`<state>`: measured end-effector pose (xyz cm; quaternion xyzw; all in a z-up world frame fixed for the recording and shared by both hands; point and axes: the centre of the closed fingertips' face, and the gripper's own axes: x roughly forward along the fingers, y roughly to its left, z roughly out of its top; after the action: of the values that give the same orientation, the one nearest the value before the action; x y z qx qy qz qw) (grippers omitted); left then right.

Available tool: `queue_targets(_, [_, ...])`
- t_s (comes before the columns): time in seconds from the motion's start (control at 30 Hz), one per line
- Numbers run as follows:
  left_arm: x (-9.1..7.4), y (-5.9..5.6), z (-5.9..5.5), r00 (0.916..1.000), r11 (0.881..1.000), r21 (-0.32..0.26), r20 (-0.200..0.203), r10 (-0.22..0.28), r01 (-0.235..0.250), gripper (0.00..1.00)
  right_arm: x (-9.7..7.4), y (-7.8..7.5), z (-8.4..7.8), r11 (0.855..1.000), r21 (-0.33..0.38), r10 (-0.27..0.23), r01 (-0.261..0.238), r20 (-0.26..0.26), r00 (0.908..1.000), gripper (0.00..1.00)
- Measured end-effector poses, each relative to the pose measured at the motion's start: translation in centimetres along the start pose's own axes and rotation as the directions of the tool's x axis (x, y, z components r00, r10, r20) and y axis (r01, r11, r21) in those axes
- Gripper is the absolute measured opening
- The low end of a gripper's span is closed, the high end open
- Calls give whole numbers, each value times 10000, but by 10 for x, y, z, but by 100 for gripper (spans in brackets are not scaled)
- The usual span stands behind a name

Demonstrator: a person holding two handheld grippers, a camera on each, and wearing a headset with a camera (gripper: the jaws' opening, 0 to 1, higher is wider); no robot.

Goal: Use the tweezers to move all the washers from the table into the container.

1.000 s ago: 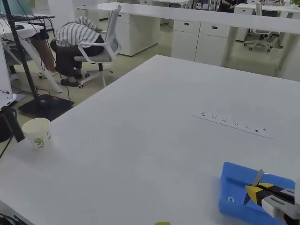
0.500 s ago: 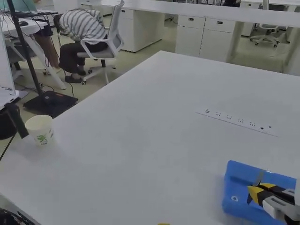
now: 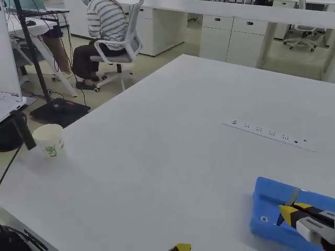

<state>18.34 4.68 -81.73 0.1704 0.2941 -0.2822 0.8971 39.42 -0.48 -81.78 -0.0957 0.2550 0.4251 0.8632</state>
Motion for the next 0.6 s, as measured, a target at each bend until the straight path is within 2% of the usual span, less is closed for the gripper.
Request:
queue_targets(0.5, [0, 1, 0, 10000, 10000, 15, 1, 26, -26, 90, -9, 3, -4, 9999, 81, -114, 114, -90, 9999, 3])
queue_targets(0.6, [-1, 1, 0, 10000, 10000, 32, 4, 59, -59, 90, -9, -1, -5, 9998, 66, -209, 210, -197, 9996, 3])
